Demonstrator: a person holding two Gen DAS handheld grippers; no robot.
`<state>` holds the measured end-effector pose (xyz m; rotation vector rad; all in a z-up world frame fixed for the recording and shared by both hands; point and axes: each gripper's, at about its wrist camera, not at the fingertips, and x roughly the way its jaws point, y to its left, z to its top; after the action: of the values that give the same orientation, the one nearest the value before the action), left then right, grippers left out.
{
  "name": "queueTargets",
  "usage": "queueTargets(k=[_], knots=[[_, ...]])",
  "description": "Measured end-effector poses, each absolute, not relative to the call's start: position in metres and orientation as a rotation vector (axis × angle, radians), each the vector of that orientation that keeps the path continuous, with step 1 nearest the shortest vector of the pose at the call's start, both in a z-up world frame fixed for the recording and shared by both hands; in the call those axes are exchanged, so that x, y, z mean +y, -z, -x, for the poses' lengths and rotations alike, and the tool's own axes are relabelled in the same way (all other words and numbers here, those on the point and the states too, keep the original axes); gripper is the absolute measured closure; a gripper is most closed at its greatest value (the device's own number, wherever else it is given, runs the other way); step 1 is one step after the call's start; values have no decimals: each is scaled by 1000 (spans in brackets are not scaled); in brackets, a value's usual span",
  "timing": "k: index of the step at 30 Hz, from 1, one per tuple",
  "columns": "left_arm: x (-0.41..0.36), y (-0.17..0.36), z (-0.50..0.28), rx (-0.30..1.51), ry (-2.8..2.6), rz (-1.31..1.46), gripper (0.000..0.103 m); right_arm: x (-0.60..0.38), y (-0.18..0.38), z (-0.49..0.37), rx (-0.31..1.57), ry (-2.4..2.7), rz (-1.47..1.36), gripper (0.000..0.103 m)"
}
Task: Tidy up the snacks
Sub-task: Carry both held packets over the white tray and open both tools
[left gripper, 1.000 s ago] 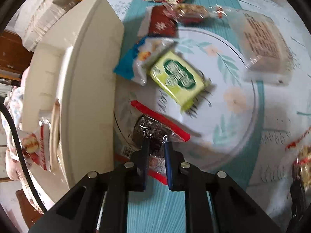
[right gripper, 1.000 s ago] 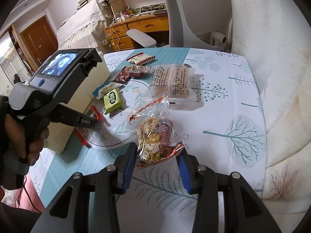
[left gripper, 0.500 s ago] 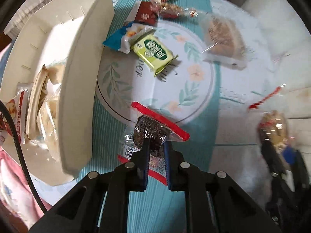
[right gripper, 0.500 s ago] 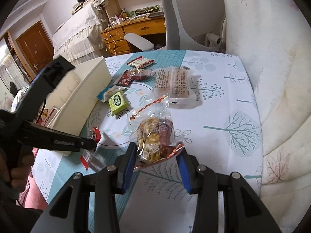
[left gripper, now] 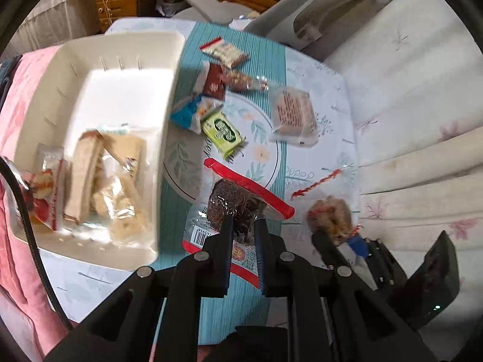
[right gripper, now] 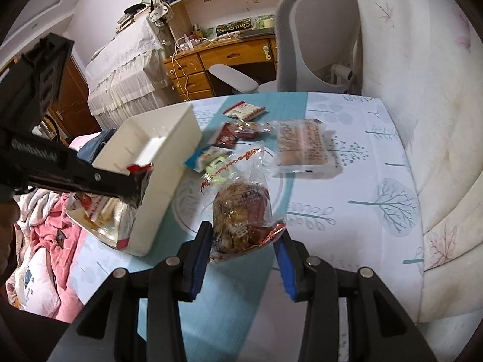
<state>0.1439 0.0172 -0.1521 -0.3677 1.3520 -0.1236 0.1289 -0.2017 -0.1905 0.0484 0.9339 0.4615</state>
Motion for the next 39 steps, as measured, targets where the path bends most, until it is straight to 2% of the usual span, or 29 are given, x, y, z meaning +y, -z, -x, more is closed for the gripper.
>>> queueTargets(k=[7, 19, 34, 39], knots=[[58, 127, -139, 1308, 151, 358, 91, -163, 173, -117, 903, -467, -70, 61], [135, 115, -140, 1235, 170, 325, 91, -88, 156, -108, 860, -474, -120, 61], [228, 128, -165, 1113, 171, 269, 91, 4, 166, -127, 821, -473, -160, 61], [250, 144, -180, 1128, 142, 282, 91, 28, 170, -139, 812, -483, -135, 61]])
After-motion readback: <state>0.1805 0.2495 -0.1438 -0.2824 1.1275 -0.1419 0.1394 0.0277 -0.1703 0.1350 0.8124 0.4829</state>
